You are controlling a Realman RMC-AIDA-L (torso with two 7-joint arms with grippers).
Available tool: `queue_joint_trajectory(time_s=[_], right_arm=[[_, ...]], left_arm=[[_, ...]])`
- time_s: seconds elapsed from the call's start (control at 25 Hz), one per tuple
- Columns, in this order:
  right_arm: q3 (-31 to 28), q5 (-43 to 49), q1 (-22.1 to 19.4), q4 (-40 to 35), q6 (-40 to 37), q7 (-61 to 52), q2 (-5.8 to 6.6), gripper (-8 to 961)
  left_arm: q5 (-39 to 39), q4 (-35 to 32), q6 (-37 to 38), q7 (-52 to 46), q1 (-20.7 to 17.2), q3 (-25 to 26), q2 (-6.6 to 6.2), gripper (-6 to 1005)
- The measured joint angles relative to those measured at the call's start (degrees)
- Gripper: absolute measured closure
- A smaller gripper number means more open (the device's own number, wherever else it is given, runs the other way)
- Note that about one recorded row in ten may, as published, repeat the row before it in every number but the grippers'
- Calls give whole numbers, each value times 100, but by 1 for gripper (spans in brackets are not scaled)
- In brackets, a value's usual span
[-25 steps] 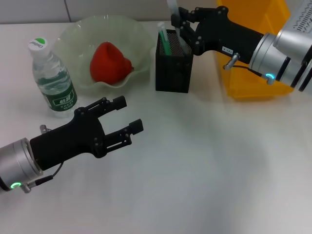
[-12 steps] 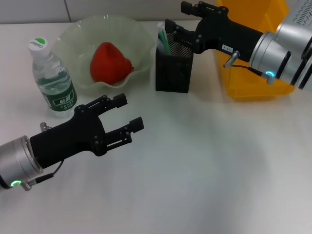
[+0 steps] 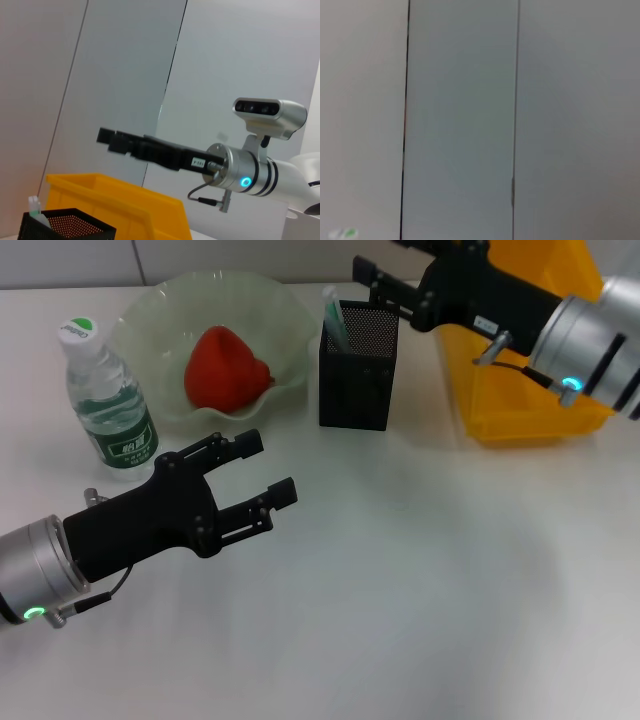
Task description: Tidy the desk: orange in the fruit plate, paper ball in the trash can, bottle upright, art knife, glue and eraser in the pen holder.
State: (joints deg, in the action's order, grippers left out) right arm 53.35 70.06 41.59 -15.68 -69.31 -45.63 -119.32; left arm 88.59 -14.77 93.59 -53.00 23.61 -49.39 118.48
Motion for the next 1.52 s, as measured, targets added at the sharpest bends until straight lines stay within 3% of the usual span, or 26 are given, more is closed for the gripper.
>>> queue_joint_trajectory(time_s=[0.4, 0.68, 0.84, 0.96, 1.0, 1.2, 1.52], right_arm=[[-99, -29, -684, -727, -400, -1184, 10, 161], [-118, -11, -1285, -1153, -1363, -1587, 43, 135], [-106, 113, -1577, -1171, -1971, -1838, 171, 134], [-115, 536, -1732, -1208, -2404, -2057, 323, 134], [-121, 899, -1804, -1221, -2626, -2144, 433, 134], [-185, 1770, -1927, -1290, -2807, -2197, 547, 135], [-322, 2953, -1988, -1598, -3014, -2101, 518, 135]], left_arm=[[14, 0, -29, -1, 109, -31, -1, 231], [57, -98, -7, -94, 220, -137, -43, 231], [63, -334, 22, -206, 188, -316, -81, 230], [70, -366, 33, -258, 175, -393, -111, 230], [73, -368, 39, -291, 173, -446, -131, 230], [73, -369, 44, -396, 162, -688, -210, 230], [416, -377, 60, -475, 54, -811, -266, 230]])
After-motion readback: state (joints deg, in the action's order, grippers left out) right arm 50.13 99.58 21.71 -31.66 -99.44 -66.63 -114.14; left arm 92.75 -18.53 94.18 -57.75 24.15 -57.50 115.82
